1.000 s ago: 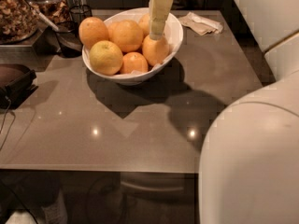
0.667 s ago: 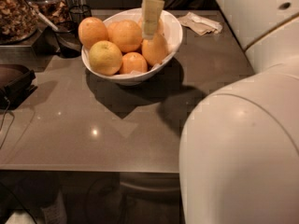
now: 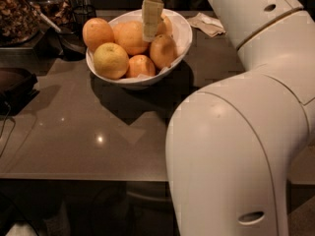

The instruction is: Pick orange from white bowl

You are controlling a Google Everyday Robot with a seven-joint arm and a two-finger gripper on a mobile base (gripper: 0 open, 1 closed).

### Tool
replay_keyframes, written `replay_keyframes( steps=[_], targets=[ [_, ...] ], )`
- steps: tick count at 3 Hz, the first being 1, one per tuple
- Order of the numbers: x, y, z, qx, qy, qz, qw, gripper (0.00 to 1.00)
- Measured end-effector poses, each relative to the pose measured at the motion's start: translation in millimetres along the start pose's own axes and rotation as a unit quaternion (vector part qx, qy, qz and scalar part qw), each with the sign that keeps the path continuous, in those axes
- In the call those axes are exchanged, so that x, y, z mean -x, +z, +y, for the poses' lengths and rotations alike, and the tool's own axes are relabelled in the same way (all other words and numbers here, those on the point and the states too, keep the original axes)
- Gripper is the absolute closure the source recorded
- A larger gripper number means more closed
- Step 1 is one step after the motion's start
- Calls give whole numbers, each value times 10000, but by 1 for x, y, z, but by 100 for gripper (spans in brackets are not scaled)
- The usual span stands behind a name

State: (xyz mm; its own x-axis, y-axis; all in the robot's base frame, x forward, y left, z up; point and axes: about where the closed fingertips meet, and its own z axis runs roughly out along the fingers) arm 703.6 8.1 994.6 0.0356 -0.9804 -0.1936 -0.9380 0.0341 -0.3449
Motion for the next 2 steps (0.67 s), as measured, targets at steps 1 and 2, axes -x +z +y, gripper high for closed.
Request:
replay_keyframes(
  steps=[1,2],
  targets=[
    [9,2,-3,13,-1,-19,10000,21],
    [17,4,-5,31,-23,-59,10000,26]
  ],
)
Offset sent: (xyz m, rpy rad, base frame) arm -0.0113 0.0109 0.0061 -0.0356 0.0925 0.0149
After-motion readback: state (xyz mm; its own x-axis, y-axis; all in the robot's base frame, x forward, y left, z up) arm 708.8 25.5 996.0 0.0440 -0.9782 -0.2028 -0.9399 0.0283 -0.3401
